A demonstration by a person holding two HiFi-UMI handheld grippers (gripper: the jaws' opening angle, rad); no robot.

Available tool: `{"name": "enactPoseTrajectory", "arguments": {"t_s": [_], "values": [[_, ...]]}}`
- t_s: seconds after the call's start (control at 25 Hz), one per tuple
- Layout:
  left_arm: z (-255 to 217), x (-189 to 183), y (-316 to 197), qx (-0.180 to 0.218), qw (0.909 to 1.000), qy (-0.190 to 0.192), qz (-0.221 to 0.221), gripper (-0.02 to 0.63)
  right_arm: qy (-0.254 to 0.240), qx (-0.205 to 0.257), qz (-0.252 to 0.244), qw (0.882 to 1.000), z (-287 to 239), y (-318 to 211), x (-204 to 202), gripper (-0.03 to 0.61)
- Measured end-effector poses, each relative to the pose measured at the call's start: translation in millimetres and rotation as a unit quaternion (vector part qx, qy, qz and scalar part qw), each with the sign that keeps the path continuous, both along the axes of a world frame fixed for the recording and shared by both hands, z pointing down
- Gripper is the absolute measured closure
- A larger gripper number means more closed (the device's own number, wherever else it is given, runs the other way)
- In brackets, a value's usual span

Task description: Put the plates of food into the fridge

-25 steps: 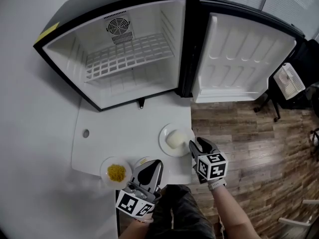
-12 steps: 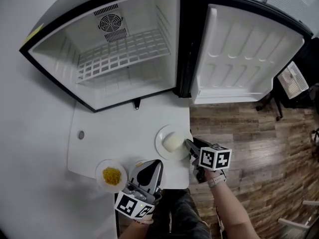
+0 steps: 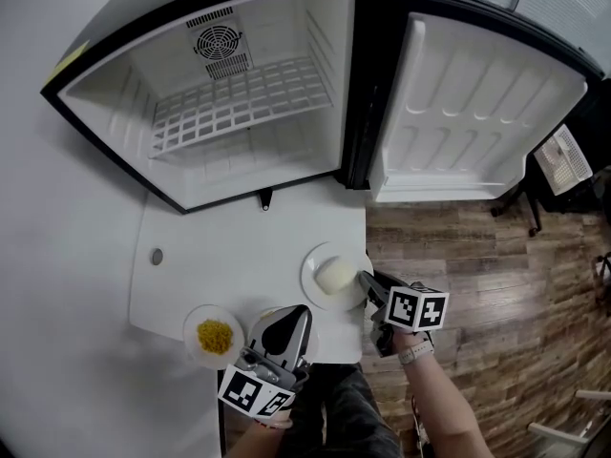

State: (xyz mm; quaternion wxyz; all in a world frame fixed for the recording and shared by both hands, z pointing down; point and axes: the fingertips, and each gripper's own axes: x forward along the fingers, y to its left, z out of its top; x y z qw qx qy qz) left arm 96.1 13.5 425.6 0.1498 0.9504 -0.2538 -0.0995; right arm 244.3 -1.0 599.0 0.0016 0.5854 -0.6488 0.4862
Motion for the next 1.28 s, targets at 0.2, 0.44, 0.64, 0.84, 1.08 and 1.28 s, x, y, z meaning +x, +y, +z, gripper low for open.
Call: {"name": "enactPoseTrajectory", "arguments": {"t_s": [0.2, 0.44, 0.64, 0.84, 1.08, 1.28], "values": [[-5.3, -5.5, -5.4, 0.003, 1.0000, 0.004, -0.005, 0.607, -0.059, -0.002, 0.040, 0.997, -7.6, 5.4, -0.5, 0.518], [-12.7, -13.8, -9.7, 0.007, 0.9999, 0.007, -0.014, 0.607, -0.165, 0.015, 0.115, 0.979, -24.3, 2.9, -0.8, 0.552], [-20.7, -19.5, -11.7, 0.012, 0.9996, 0.011, -0.024, 0.607, -0.208, 0.022, 0.152, 0.966, -32.5, -3.7, -2.1, 0.561], [-30.0, -31.5, -17.7, 0.018, 0.9989, 0.006, -0.043, 0.607, -0.200, 0.024, 0.159, 0.966, -40.2, -7.1, -5.3, 0.561], [-42.2, -44.3, -39.7, 0.040, 0.9959, -0.012, -0.081, 0.607, -0.220, 0.032, 0.155, 0.963, -60.2, -25.7, -17.9, 0.561], [-54.4, -56.9, -58.9, 0.047, 0.9919, -0.016, -0.117, 0.607, -0.236, 0.050, 0.157, 0.958, -78.6, -51.5, -29.0, 0.561]]}}
